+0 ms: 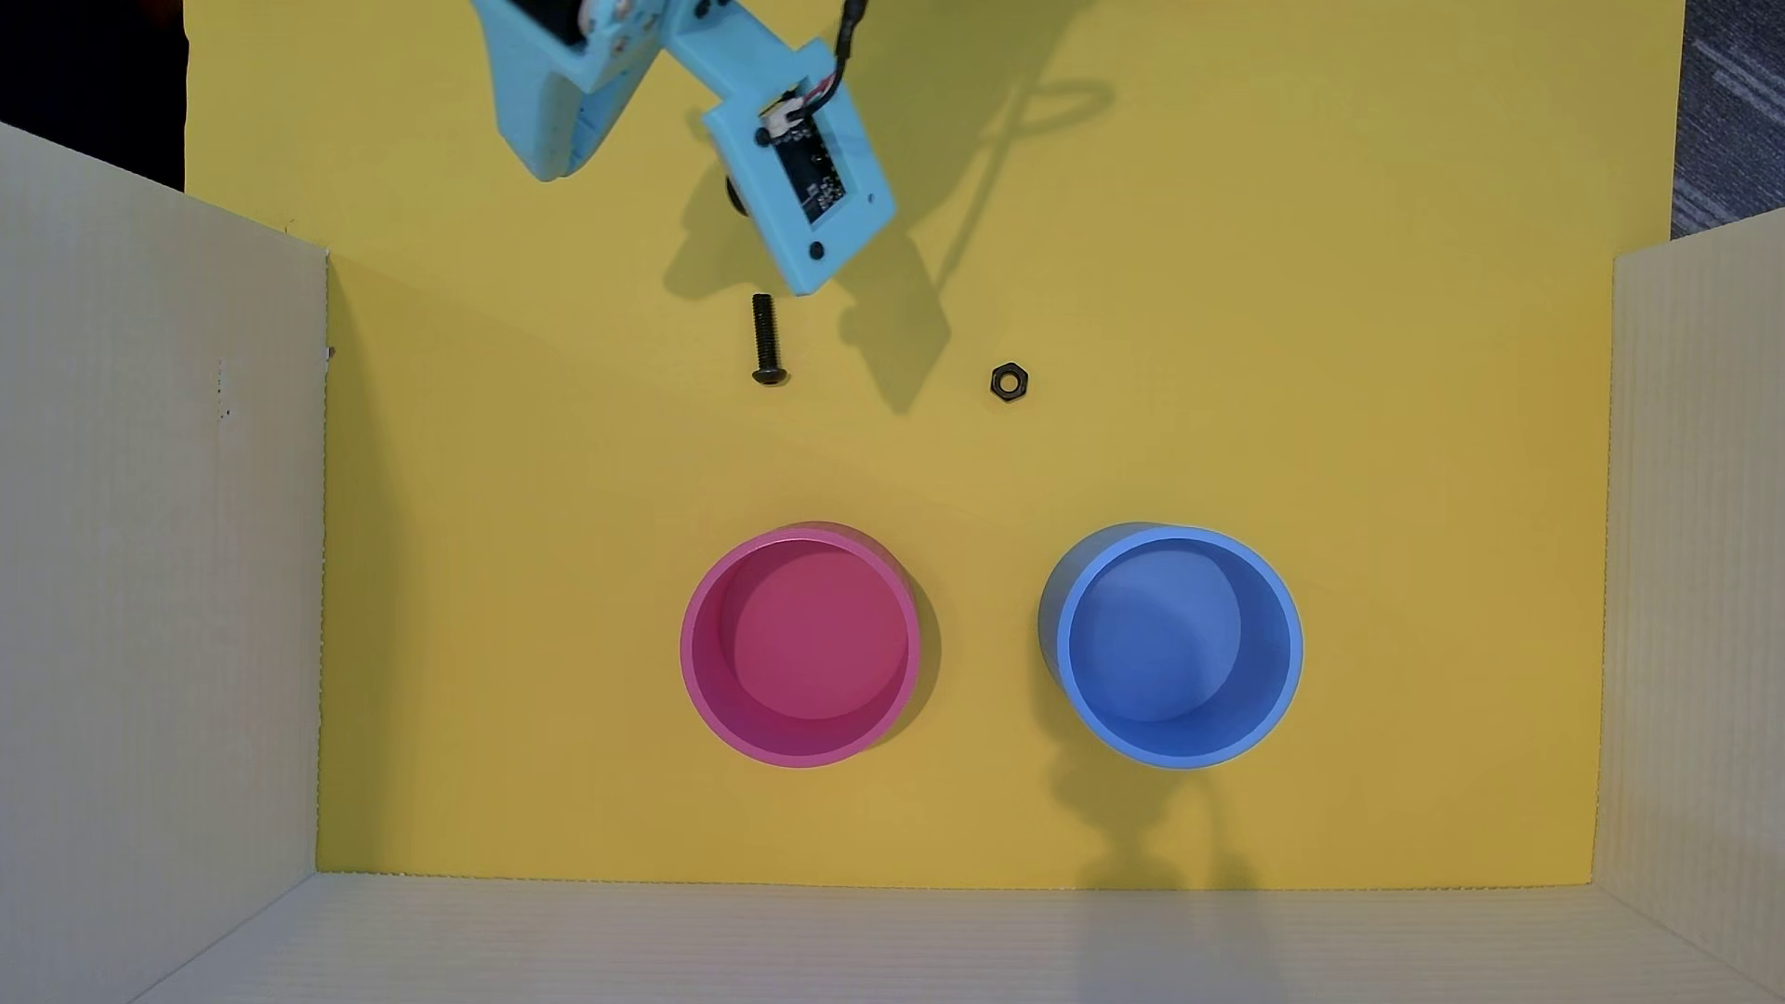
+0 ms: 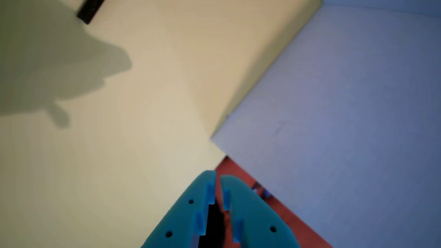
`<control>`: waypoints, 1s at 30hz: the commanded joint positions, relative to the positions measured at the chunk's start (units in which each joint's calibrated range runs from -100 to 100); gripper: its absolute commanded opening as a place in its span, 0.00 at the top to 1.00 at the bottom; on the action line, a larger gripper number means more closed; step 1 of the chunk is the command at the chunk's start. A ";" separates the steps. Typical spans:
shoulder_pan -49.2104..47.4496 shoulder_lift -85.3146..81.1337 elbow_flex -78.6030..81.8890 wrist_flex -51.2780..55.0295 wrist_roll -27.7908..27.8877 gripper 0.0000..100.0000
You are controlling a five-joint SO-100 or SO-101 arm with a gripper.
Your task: Pick up the bolt and place it in the pink box
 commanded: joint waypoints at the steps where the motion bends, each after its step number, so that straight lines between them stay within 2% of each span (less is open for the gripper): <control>1: -1.09 4.03 -7.09 3.95 0.28 0.98; 6: -6.90 11.10 -10.25 9.44 0.39 0.98; 11: -10.95 17.75 -11.43 9.18 0.23 0.98; 22: -11.31 30.71 -21.74 9.79 -0.39 0.98; 30: -13.89 37.70 -21.65 9.18 -2.48 0.98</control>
